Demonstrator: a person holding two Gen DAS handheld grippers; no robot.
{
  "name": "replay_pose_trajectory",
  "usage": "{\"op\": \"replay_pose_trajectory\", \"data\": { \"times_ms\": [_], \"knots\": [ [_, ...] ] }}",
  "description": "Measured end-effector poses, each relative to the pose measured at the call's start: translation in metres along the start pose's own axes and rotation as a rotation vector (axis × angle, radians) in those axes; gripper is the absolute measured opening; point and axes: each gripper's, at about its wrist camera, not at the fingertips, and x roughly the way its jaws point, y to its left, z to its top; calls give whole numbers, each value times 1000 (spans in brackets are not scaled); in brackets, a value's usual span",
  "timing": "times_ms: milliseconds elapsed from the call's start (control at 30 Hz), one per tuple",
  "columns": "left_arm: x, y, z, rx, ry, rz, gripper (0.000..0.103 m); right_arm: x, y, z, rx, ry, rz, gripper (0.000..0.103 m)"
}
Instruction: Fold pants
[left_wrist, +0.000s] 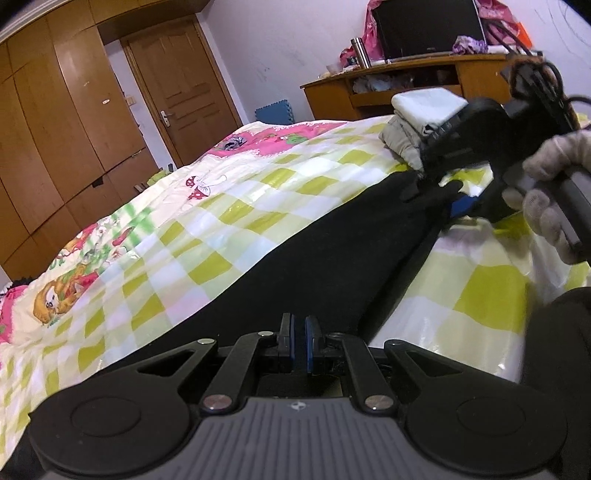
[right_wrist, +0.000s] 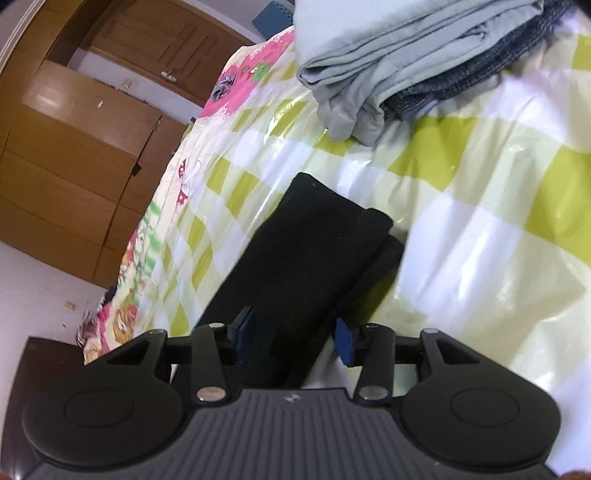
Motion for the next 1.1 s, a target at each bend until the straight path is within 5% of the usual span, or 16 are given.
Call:
{"op": "replay_pose_trajectory", "data": {
  "times_ms": [167,200,233,300,367,533,700,800,900,967,1033,1100],
  "knots": [
    [19,4,7,-51,10,-27,24,18,4,1,1,-3,4,48],
    [25,5,9,-72,14,-36,24,19,4,2,-2,-2,3,44],
    [32,7,12,-96,19,-47,24,19,4,2,-10,2,-1,25],
    [47,6,15,-129,61,-107,24,16,-5,5,29,9,33,9],
    [58,-2,10,-154,146,-199,12,5,-14,8,70,-8,87,7],
    [40,-35,0,-31,151,-223,12,-7,-18,2,11,-1,83,7],
    [25,-28,15,-52,91,-201,18,-2,-18,8,22,26,147,13],
    [26,-13,19,-95,74,-149,19,9,-17,10,26,37,157,30],
    [26,3,13,-146,85,-80,22,19,-21,9,81,26,150,25],
    [30,15,2,-164,125,-29,26,18,-25,8,130,9,154,9],
    [39,23,-15,-176,228,-11,27,12,-26,6,165,-9,195,8],
    [32,29,-29,-214,225,-17,27,4,-20,4,152,-21,207,8]
  ]
}}
